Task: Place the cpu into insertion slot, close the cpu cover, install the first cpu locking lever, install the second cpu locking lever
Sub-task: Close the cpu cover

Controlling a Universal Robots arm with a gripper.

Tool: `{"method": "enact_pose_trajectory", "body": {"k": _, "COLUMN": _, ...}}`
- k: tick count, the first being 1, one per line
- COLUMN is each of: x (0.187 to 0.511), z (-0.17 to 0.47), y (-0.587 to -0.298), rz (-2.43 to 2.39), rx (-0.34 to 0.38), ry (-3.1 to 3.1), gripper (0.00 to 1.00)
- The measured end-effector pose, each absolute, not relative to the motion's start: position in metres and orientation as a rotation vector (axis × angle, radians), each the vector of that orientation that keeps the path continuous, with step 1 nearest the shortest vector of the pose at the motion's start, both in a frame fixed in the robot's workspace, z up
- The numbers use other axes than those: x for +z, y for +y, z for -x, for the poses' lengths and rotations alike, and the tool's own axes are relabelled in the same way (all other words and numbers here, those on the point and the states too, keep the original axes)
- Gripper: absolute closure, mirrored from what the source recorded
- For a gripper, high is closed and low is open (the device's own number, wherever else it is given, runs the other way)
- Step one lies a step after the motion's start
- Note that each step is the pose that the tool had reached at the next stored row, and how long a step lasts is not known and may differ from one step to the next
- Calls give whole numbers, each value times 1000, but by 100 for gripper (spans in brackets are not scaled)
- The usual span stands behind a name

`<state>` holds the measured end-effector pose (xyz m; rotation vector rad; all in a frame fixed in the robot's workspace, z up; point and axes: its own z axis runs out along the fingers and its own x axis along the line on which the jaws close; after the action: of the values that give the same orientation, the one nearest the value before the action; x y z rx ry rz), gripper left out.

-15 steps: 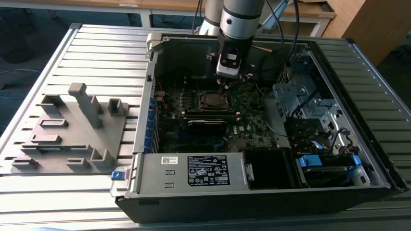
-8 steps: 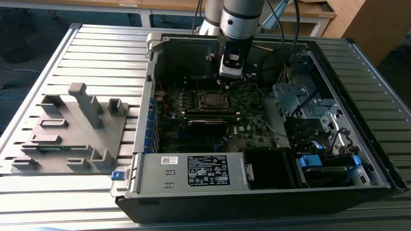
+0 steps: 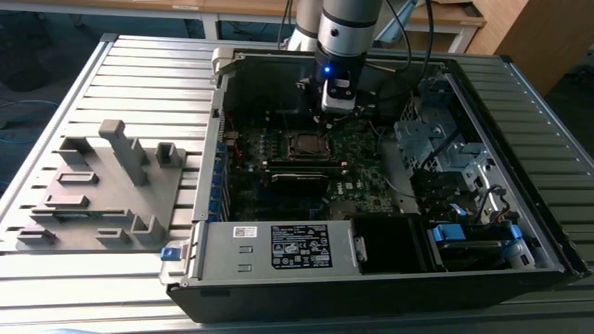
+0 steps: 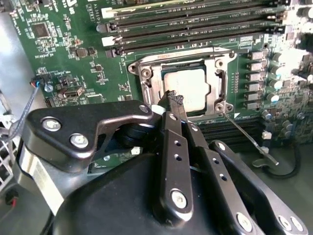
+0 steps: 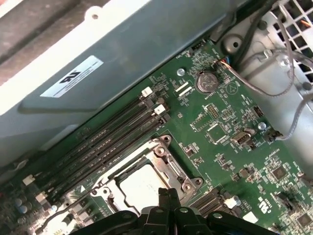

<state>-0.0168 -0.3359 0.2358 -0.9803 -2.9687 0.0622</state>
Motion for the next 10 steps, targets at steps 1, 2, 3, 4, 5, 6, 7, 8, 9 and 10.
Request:
{"method": "enact_pose_trajectory", "body": {"k": 1, "x": 236, "z": 17, "y": -336, "rz": 966, "rx": 62, "ry": -2974, "gripper": 89}}
{"method": "enact_pose_trajectory", "body": {"k": 2, "x": 236, "z": 17, "y": -336, "rz": 949, "rx": 62, "ry": -2979, "gripper": 89}}
{"method": "enact_pose_trajectory", "body": {"k": 3, "x": 236, "z": 17, "y": -336, "rz": 933, "rx": 63, "ry": -2984, "gripper": 89}}
{"method": "enact_pose_trajectory", "body": {"k": 4, "x": 236, "z": 17, "y": -336, "rz": 917, "rx": 63, "ry": -2990, "gripper": 89}}
{"method": "enact_pose_trajectory", "body": {"k": 5, "x": 236, "z": 17, "y": -336, "rz": 900, "rx": 63, "ry": -2995, "gripper": 89}}
{"method": "enact_pose_trajectory", "body": {"k": 6, "x": 236, "z": 17, "y": -336, "rz": 884, "rx": 63, "ry": -3000, "gripper": 89}}
{"method": "enact_pose_trajectory", "body": {"k": 7, "x": 236, "z": 17, "y": -336, "rz": 868, "rx": 63, "ry": -3005, "gripper": 89}}
{"method": "enact_pose_trajectory", "body": {"k": 8, "x": 236, "z": 17, "y": -336, "rz": 852, "rx": 63, "ry": -3010, "gripper": 89}}
{"method": "enact_pose_trajectory", "body": {"k": 9, "x": 236, "z": 17, "y": -336, "rz": 835, "rx": 63, "ry": -3015, "gripper": 89}}
{"method": "enact_pose_trajectory", "body": {"k": 10, "x": 236, "z": 17, "y": -336, "rz": 820, "rx": 63, "ry": -3019, "gripper": 89}}
